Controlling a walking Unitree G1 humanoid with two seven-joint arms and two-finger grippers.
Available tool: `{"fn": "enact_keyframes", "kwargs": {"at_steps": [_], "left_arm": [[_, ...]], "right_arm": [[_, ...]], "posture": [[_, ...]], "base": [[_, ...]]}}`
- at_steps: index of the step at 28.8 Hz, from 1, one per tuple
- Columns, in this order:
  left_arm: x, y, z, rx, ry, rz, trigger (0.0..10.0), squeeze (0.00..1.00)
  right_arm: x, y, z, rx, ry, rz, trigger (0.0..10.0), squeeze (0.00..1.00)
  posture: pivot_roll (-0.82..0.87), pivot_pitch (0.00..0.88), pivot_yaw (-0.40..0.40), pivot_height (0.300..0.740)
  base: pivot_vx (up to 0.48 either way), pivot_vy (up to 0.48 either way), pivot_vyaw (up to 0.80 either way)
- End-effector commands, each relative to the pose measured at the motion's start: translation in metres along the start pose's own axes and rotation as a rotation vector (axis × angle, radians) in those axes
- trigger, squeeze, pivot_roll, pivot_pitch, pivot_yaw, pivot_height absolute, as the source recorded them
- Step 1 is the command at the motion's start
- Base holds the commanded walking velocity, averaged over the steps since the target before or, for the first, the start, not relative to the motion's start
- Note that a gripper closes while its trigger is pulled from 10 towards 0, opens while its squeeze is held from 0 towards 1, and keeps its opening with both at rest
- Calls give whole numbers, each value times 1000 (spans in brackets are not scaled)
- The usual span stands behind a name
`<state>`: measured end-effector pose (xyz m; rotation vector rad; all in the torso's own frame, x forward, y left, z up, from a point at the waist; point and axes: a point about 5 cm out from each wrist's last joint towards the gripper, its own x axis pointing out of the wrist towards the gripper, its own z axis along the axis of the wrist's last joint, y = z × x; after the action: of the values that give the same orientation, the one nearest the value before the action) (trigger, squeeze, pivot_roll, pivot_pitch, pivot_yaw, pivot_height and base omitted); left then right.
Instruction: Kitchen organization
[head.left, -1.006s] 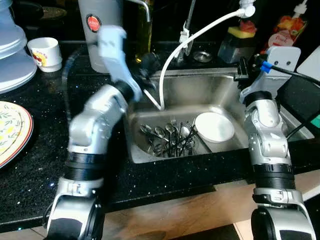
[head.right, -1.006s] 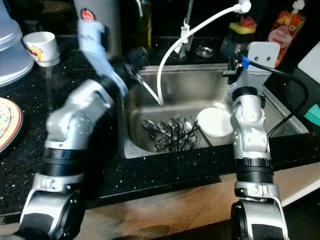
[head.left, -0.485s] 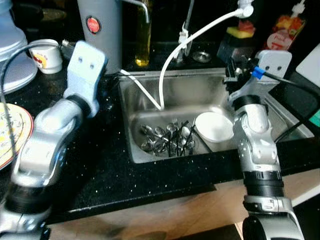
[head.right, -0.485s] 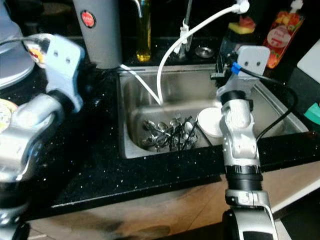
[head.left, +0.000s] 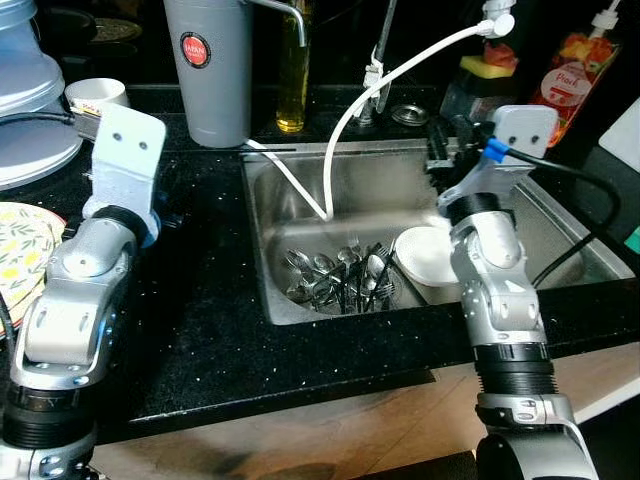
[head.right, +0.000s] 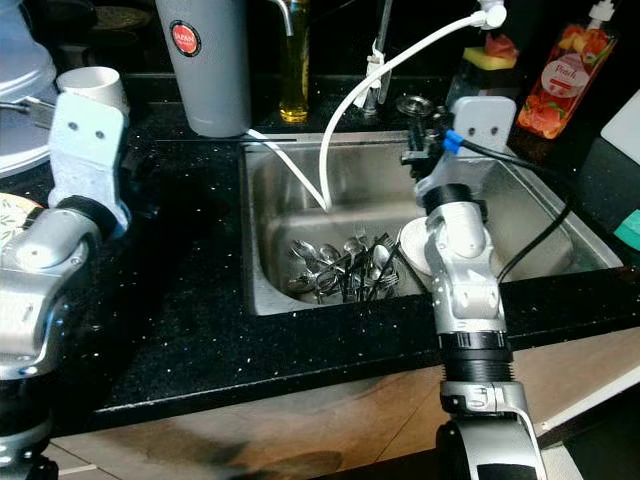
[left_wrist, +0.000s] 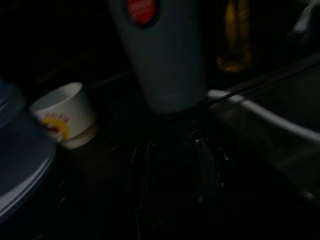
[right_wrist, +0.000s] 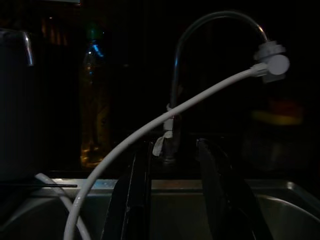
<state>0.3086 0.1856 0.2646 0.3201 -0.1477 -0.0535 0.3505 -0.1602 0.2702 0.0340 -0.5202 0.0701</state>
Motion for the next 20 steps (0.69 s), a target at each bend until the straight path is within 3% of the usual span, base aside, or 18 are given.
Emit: {"fn": "enact_keyframes", "kwargs": {"at_steps": [1,4,5,6,7,8,9,10,16,20], "left_arm": [[3,-9,5,-27,-53,-26,10000,0],[4,-17,12,-149,-111,-46,10000,0],[4,-17,12,-149,-111,-46,10000,0],[6,-19,16,-256,-125,-46,10000,0],[6,-19,16,-256,-125,-46,10000,0],[8,-20,19,-338,-132,-48,10000,0],[8,-20,19,-338,-132,-48,10000,0],[9,-22,21,-392,-140,-50,10000,0],[10,-29,21,-404,-166,-66,10000,0],[10,-29,22,-369,-198,-50,10000,0]], "right_arm": [[-4,-8,-6,22,32,-54,10000,0],[-7,-19,-13,77,73,-140,10000,0],[-7,-19,-13,77,73,-140,10000,0],[-8,-23,-14,82,73,-163,10000,0],[-8,-23,-14,82,73,-163,10000,0],[-10,-26,-12,84,60,-179,10000,0],[-10,-26,-12,84,60,-179,10000,0],[-13,-28,-10,65,43,-196,10000,0],[-23,-27,-11,-43,33,-194,10000,0],[-23,-29,-8,-30,23,-202,10000,0]], "posture": [[197,28,-27,740],[185,23,-24,740],[185,23,-24,740],[185,23,-24,740],[185,23,-24,740],[179,19,-23,740],[179,19,-23,740],[168,17,-26,740],[155,9,-22,740],[153,9,-26,740]], "base": [[0,0,0],[0,0,0],[0,0,0],[0,0,0],[0,0,0],[0,0,0],[0,0,0],[0,0,0],[0,0,0],[0,0,0]]}}
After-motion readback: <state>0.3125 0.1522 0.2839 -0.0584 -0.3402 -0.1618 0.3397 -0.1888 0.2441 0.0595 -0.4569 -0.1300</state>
